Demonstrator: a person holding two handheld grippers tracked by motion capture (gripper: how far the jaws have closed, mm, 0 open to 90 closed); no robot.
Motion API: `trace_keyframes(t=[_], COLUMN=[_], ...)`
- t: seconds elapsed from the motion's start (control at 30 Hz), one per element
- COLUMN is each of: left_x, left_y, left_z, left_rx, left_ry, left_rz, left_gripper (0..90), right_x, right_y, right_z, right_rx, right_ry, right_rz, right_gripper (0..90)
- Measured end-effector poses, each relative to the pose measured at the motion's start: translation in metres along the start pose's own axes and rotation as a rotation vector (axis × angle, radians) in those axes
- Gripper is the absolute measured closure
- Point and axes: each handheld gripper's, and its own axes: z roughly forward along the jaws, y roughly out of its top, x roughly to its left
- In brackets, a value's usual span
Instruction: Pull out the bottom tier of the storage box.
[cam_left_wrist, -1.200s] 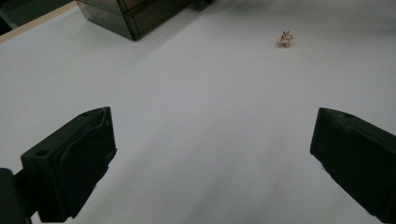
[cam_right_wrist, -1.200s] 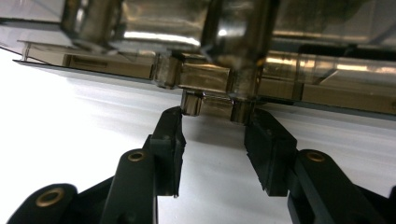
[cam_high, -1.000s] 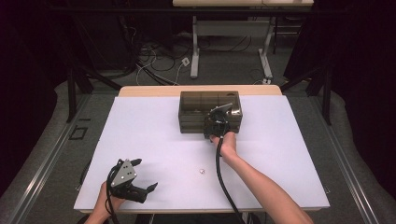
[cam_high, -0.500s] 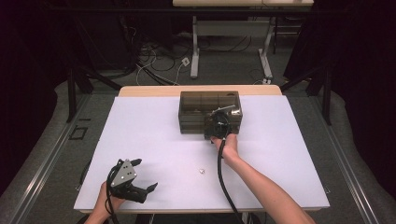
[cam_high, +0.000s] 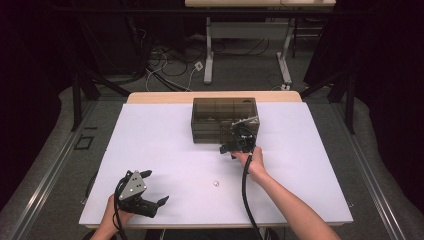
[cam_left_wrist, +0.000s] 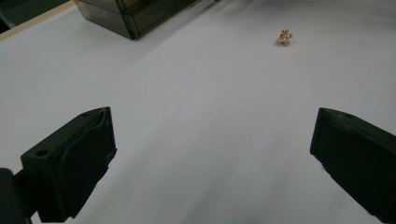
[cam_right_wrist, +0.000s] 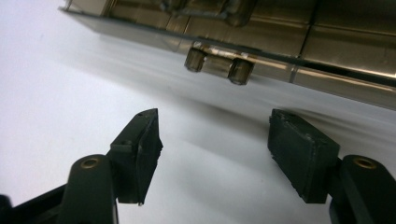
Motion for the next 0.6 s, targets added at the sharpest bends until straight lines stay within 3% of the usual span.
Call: trace_keyframes(t=[0.03, 0.13, 0.27, 0.3, 0.33, 0.43, 0.6], left_x=[0.000, 0.000, 0.000, 0.000, 0.000, 0.000, -0.001], left_y=[0.000, 0.000, 0.000, 0.000, 0.000, 0.000, 0.000], left_z=[0.000, 0.000, 0.000, 0.000, 0.000, 0.000, 0.000], left_rx=[0.001, 0.000, 0.004, 0.005, 0.007, 0.009, 0.005], left_ry=[0.001, 0.001, 0.004, 0.004, 0.003, 0.002, 0.002], left_rz=[0.000, -0.001, 0.002, 0.004, 0.006, 0.008, 0.005], left_gripper=[0.3, 0.3, 0.3, 0.2, 0.3, 0.2, 0.3], right_x=[-0.001, -0.001, -0.004, -0.002, -0.003, -0.003, -0.005], right_y=[-0.002, -0.005, -0.011, -0.011, -0.011, -0.016, -0.018], right_z=[0.001, -0.005, -0.003, -0.008, -0.010, -0.008, -0.011], right_rx=[-0.031, 0.039, -0.047, 0.024, 0.035, -0.027, -0.003], right_ry=[0.018, -0.001, 0.043, 0.013, 0.009, 0.038, 0.048], right_rz=[-0.012, -0.054, -0.114, -0.116, -0.138, -0.160, -0.214], right_gripper=[31.2, 29.4, 25.9, 25.0, 24.6, 22.2, 19.3])
